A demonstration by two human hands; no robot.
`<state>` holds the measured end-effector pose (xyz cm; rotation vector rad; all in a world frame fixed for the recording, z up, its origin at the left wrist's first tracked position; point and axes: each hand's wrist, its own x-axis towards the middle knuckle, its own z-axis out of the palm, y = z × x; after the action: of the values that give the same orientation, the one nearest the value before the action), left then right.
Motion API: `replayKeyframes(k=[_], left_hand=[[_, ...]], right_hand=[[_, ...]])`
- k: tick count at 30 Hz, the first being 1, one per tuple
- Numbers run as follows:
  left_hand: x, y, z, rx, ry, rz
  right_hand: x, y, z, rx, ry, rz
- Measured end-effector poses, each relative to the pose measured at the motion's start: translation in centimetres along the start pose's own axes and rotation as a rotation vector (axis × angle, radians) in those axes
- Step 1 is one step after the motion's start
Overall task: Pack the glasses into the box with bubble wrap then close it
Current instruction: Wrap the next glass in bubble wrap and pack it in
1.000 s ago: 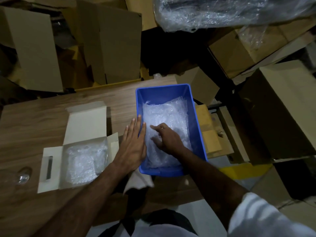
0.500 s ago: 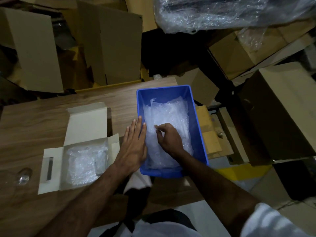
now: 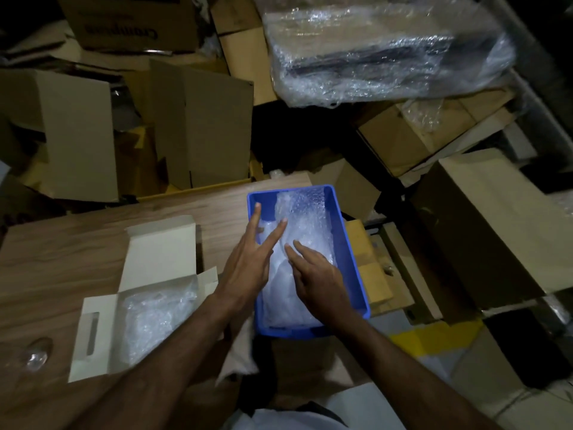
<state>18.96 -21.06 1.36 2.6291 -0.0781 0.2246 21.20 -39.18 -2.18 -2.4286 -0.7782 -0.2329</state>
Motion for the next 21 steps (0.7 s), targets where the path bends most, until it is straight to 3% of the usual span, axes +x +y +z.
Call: replayKeyframes(k=[8,13,16,21], left_hand=[[-0.8,0.9,-4.5,-0.151,0.089,0.125],[-2.2,0.1,-8.1,-0.263,0.202,0.074],[-3.9,-0.5,-10.8,-0.442,0.217,0.006],[-6.0,-2.9,-13.9,-0.804,0.188,-0.116]], right_hand=[[0.2,-3.8,-1.5,0.083,0.204,-0.149],[0.7,-6.7,-3.4,0.279,0.311,-0.161],[1.5,-7.4,-5.5,0.384,0.225,-0.001],[3.8,-8.4,-4.7,0.744,-0.252,0.302]])
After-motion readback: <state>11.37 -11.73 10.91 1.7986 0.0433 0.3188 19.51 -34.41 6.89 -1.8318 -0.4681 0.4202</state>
